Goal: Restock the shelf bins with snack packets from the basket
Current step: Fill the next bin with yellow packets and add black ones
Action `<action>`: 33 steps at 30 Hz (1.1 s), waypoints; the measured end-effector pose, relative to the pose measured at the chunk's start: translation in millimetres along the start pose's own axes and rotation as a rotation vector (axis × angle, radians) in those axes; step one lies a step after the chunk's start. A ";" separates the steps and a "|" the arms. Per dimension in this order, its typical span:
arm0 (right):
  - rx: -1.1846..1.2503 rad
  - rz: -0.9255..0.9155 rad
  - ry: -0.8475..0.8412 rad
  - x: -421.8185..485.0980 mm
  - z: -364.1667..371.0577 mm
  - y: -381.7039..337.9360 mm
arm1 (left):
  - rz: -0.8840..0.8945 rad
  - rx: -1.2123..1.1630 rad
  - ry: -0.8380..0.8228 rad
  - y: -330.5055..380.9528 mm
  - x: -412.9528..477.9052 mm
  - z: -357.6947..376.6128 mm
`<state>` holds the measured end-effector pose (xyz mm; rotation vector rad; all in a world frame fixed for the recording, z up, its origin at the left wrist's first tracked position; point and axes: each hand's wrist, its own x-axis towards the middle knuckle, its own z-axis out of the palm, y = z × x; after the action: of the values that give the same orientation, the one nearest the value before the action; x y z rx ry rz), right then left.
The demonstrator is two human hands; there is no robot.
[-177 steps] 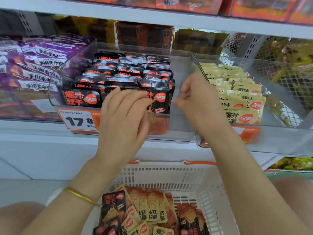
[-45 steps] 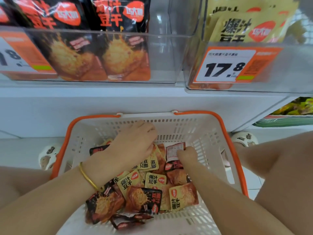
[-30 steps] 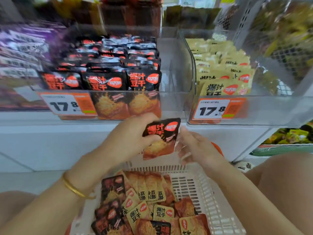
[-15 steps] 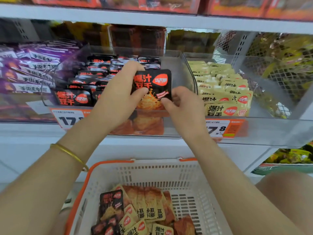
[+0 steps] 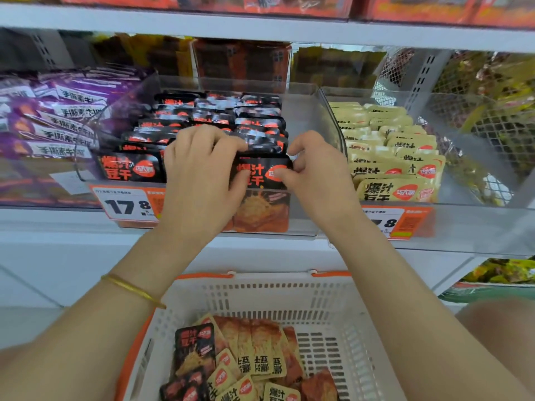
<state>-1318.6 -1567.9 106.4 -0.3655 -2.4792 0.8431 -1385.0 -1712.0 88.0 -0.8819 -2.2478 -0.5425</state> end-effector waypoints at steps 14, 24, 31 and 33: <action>-0.174 0.178 -0.709 -134.0 119.7 125.7 | 0.213 -0.016 -1.005 -12.4 -126.5 49.9; -0.495 -0.024 -1.339 -245.5 208.7 185.5 | 0.227 0.069 -1.138 -16.6 -147.8 64.5; -0.299 0.079 -1.304 -214.2 198.9 177.9 | 0.256 0.021 -1.198 -3.9 -147.7 71.5; -0.231 0.087 -1.246 -183.1 179.2 169.1 | 0.249 -0.015 -1.239 0.5 -146.6 75.7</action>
<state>-1243.9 -1598.5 -189.8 0.0355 -3.7446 0.9910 -1334.6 -1732.9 -67.7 -1.8024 -3.0708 0.2183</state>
